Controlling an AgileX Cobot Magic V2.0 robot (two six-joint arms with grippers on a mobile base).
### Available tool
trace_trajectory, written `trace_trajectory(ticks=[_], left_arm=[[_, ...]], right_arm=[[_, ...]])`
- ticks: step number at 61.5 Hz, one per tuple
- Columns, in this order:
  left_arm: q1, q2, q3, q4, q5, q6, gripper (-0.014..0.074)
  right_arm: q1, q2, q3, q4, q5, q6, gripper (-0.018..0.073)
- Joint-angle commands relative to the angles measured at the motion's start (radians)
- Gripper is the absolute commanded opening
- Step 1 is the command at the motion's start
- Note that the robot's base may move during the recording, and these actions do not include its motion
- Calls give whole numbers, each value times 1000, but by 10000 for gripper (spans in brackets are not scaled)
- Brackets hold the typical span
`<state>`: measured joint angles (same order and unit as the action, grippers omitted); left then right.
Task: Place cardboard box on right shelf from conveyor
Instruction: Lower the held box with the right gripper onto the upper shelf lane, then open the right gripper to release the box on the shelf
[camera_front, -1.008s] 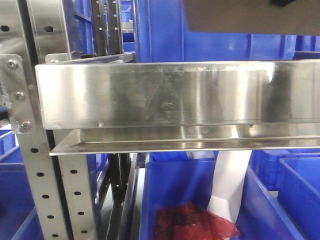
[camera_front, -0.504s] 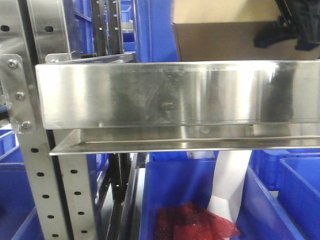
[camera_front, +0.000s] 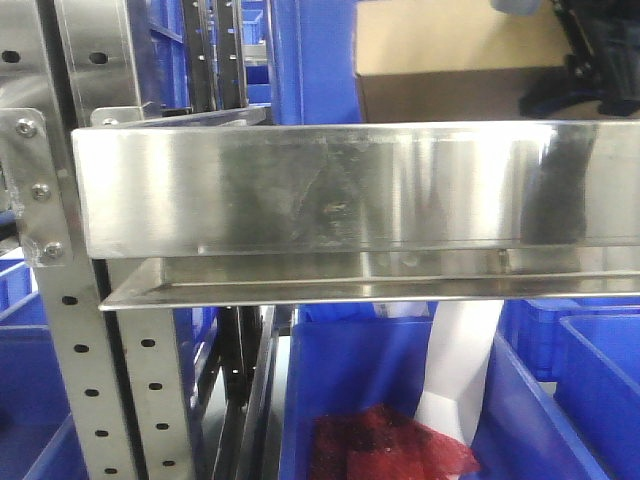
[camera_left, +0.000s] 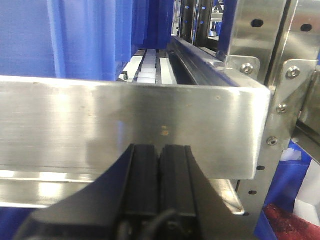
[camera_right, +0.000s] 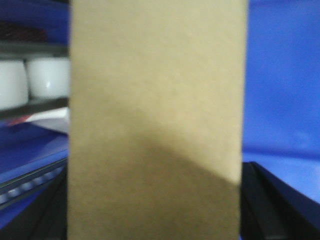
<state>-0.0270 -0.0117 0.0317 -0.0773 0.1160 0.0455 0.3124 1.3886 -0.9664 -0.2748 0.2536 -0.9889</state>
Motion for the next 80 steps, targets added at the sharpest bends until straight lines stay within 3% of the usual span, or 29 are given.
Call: trace_trajectory(ticks=[1,36,69,80], left_arm=[[1,-15,10,-6,-87,0,-116],[1,-15,10,-6,-87,0,-116],[1,-15,10,-6,-87,0,-116],[1,-15,10,-6,-87,0,-116]], right_arm=[[-7,-33,-37,0,-25,34,625],[-7,-137,-37,297,122,75,625],[-7,-217,-37,487,177,117,625],[-7,-233,-37,501,195,116,625]])
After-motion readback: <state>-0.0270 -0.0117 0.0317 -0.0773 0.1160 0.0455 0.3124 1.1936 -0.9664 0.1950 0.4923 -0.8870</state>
